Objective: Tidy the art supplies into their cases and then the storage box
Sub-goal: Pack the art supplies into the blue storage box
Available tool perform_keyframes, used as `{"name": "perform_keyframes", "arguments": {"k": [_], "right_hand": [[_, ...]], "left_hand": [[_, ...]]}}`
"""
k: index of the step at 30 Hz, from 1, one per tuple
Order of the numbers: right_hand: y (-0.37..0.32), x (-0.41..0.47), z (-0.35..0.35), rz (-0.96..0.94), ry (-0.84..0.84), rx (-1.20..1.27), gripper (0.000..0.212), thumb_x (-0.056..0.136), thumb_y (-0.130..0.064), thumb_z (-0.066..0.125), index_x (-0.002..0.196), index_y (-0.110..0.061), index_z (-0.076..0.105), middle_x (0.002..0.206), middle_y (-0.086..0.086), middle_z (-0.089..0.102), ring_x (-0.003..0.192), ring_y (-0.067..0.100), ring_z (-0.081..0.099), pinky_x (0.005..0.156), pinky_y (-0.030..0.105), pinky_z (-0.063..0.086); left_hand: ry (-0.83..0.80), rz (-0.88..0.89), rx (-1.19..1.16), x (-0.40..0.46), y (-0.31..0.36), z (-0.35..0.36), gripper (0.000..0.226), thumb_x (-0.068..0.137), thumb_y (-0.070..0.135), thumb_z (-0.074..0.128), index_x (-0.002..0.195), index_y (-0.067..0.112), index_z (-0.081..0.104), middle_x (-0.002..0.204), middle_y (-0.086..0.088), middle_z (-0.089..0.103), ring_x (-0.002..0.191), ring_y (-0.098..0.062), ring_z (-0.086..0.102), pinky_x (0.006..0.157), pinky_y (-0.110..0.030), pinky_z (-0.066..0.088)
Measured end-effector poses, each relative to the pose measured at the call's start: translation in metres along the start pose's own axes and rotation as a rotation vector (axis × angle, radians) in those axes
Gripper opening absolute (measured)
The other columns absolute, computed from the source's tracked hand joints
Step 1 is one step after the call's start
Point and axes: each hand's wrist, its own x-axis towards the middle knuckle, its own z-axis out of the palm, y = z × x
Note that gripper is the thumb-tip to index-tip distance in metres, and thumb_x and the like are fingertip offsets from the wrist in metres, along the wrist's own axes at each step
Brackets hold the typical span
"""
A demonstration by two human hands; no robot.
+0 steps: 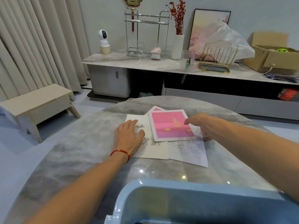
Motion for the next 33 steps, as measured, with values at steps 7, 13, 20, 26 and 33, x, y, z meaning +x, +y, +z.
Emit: {"name": "perform_keyframes", "arguments": {"k": [7,13,20,26,33], "right_hand": [[-0.029,-0.007,0.048,-0.074,0.081,-0.134,0.014,0.087,-0.009,0.066,0.080,-0.002,0.055,0.076,0.012,0.056,0.075,0.028,0.068,0.054,0.030,0.051],[-0.048,-0.001,0.072,-0.042,-0.038,0.072,0.004,0.094,-0.004,0.056,0.091,-0.003,0.053,0.079,0.010,0.056,0.050,0.021,0.053,0.045,0.024,0.044],[-0.056,-0.017,0.067,-0.077,-0.081,0.082,0.010,0.102,-0.009,0.048,0.096,-0.002,0.045,0.073,0.009,0.050,0.037,0.018,0.056,0.044,0.018,0.051],[-0.051,-0.035,0.050,-0.216,-0.046,0.091,0.036,0.104,0.003,0.039,0.073,-0.012,0.031,0.036,0.002,0.050,0.044,0.021,0.048,0.030,0.020,0.033],[-0.058,-0.024,0.060,-0.119,-0.116,0.227,0.027,0.094,-0.019,0.066,0.109,-0.009,0.046,0.081,0.007,0.050,0.073,0.020,0.054,0.076,0.029,0.049]], "left_hand": [[-0.026,0.038,0.144,0.000,0.001,0.007,0.058,0.085,0.054,0.035,0.129,0.019,0.049,0.129,0.001,0.053,0.123,-0.021,0.040,0.106,-0.039,0.026],[-0.029,0.027,0.128,-0.003,0.003,0.003,0.060,0.081,0.051,0.040,0.129,0.015,0.048,0.128,-0.003,0.052,0.123,-0.025,0.040,0.108,-0.040,0.026],[-0.041,0.007,0.050,0.001,0.002,0.001,0.070,0.070,0.046,0.044,0.133,0.015,0.047,0.130,-0.003,0.050,0.123,-0.025,0.040,0.109,-0.039,0.028],[-0.019,0.002,0.062,0.003,0.002,0.005,0.063,0.071,0.045,0.042,0.126,0.016,0.051,0.122,-0.003,0.052,0.116,-0.027,0.044,0.106,-0.041,0.030],[0.009,0.001,-0.062,0.002,0.002,0.001,0.059,0.072,0.041,0.043,0.124,0.014,0.052,0.122,-0.005,0.052,0.115,-0.026,0.046,0.106,-0.041,0.032]]}}
